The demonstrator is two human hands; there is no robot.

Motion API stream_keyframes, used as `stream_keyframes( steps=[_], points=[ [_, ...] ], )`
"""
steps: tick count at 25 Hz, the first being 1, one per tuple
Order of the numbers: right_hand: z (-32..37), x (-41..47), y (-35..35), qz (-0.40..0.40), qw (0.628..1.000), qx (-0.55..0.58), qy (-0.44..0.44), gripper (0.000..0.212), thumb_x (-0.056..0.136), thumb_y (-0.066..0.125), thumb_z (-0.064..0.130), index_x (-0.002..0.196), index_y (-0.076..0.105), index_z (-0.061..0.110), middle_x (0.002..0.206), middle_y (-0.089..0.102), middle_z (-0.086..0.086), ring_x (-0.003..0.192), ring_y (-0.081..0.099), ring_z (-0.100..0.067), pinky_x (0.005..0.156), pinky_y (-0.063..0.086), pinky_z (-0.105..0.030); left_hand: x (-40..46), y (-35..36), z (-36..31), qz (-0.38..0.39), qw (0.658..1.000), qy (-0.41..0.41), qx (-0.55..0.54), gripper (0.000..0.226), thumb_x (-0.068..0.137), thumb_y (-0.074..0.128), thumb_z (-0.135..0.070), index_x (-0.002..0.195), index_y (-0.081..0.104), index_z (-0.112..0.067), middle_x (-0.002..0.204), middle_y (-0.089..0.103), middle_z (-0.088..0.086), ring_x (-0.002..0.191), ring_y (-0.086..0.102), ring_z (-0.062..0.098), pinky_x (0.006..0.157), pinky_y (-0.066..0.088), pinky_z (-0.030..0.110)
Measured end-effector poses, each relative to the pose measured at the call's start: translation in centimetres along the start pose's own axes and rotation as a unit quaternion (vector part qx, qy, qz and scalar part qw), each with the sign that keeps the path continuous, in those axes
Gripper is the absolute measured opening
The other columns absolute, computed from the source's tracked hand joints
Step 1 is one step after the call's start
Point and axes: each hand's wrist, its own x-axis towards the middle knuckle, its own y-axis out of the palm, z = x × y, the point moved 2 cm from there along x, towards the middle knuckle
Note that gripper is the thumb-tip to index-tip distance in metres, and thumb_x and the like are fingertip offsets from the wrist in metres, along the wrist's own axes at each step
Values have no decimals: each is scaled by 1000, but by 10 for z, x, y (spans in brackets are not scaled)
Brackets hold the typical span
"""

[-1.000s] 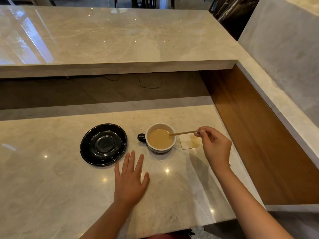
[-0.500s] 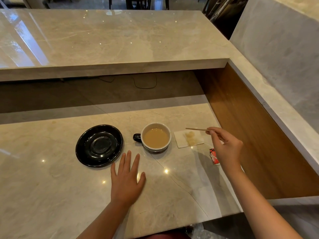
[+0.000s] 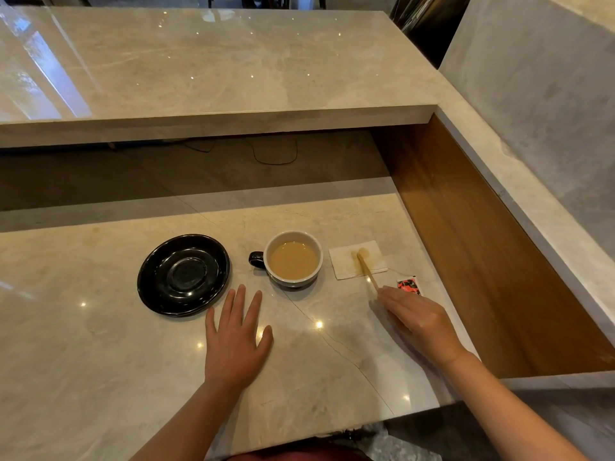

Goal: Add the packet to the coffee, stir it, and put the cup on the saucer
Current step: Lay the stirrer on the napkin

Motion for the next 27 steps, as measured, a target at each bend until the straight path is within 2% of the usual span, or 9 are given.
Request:
stream_keyframes(
  steps=[7, 12, 17, 20, 23, 25, 27],
  points=[
    [3, -19, 9, 77, 996, 22, 32, 30, 87, 56, 24, 110, 66, 9, 112, 69, -11, 99, 66, -23, 85, 54, -35, 0, -1, 0, 3, 1000, -5, 1, 64, 88, 25, -52, 145, 24, -24, 154, 16, 9, 140, 6, 22, 110, 7, 55],
    [5, -22, 12, 96, 993, 36, 63, 46, 95, 35, 39, 107, 67, 9, 110, 70, -10, 100, 66, -21, 86, 54, -34, 0, 0, 0, 9, 1000, -5, 7, 65, 88, 22, -54, 146, 20, -25, 154, 13, 8, 140, 3, 21, 110, 5, 54],
    [12, -14, 8, 128, 990, 27, 59, 52, 96, 30, 43, 103, 68, 8, 105, 71, -9, 100, 65, -22, 88, 48, -30, 0, 0, 1, 6, 1000, -5, 7, 65, 88, 24, -53, 146, 22, -24, 154, 15, 9, 140, 5, 22, 110, 7, 55],
    [16, -6, 3, 118, 990, 36, 67, 46, 95, 35, 41, 103, 67, 10, 106, 70, -8, 103, 62, -22, 88, 52, -37, -1, -1, 0, 0, 1000, -1, -1, 64, 88, 26, -51, 146, 23, -24, 154, 16, 9, 140, 5, 21, 110, 6, 54],
    [29, 24, -2, 80, 993, 42, 80, 34, 90, 47, 36, 107, 64, 12, 111, 68, -8, 105, 59, -22, 83, 53, -40, -1, 0, 1, -1, 1000, 0, -3, 64, 88, 27, -51, 146, 23, -24, 154, 16, 9, 140, 4, 21, 110, 5, 54],
    [42, 56, -2, 67, 994, 45, 76, 37, 84, 54, 37, 111, 62, 13, 117, 65, -11, 109, 58, -26, 85, 50, -40, -1, 0, 1, -1, 1000, 0, -4, 64, 88, 27, -51, 146, 23, -24, 154, 16, 9, 140, 4, 21, 110, 5, 54],
    [56, 89, 0, 90, 992, 49, 79, 48, 80, 57, 42, 121, 55, 17, 128, 57, -12, 118, 51, -29, 90, 45, -42, -1, 0, 1, 1, 1000, -1, -5, 64, 88, 28, -51, 146, 24, -24, 154, 16, 9, 140, 4, 21, 110, 6, 54]
  ],
)
